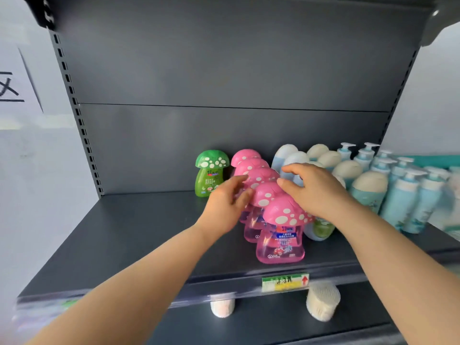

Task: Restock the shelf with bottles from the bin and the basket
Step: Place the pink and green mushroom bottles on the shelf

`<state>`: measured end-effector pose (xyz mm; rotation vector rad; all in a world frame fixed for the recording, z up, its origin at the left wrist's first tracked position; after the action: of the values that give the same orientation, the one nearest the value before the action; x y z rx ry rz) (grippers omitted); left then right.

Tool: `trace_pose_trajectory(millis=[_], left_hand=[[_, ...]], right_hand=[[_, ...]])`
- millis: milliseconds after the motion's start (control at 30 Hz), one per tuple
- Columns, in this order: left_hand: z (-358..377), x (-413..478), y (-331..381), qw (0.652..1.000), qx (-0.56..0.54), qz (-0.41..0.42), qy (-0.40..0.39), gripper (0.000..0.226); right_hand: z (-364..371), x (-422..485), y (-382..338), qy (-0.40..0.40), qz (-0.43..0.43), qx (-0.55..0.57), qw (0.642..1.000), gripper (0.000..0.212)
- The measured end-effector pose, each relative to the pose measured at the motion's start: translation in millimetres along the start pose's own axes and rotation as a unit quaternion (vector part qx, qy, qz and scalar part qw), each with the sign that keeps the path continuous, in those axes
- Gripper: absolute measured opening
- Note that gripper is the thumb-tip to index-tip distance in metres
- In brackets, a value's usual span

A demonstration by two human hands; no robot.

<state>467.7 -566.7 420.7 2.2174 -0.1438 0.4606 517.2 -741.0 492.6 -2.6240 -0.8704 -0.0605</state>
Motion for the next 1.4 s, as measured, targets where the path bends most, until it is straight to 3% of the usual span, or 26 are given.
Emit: trace_pose_trajectory(millis=[100, 467, 600, 700, 833, 1167, 1400], left_hand=[[15, -4, 5, 1.0, -0.003, -0.021, -0.022, 0.043], [13, -13, 28, 0.997, -0.013, -0.073, -0.006, 0.043], [4, -16, 72, 0.986, 0.147, 0.031, 0.079, 0.041], [27, -19, 126, 0.965, 0.221, 0.119, 0.078, 0.046], [95, -10, 177, 0.946, 0.265, 0.179, 0.041, 0.051], [330, 22, 274, 0.946, 0.233, 0.208, -0.091, 0.055], [463, 39, 301, 0.941, 0.226, 0.191, -0.163, 0.06]], right_hand=[[12, -24, 1, 0.031, -0.004, 0.01, 0.999, 0.04], [18, -41, -7, 0.011, -0.033, 0.053, 0.998, 0.036], [1, -57, 9, 0.07, -0.037, 0.016, 0.997, 0.047], [-22, -78, 40, 0.1, -0.031, -0.045, 0.993, 0.054], [-49, -116, 108, 0.079, 0.021, -0.102, 0.991, 0.062], [-109, -264, 330, 0.028, 0.161, -0.165, 0.973, 0.065], [-123, -344, 453, -0.023, 0.249, -0.149, 0.957, 0.061]])
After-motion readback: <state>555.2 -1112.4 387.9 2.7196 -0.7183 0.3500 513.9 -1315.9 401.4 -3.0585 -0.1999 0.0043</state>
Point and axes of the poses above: each hand's wrist, its own x-axis towards the middle knuckle, its own z-axis out of the palm, y = z × x, the point moved 3 cm from there along x, towards the middle knuckle, and after that the axes turned 15 degrees about -y, right-handed, at the moved point
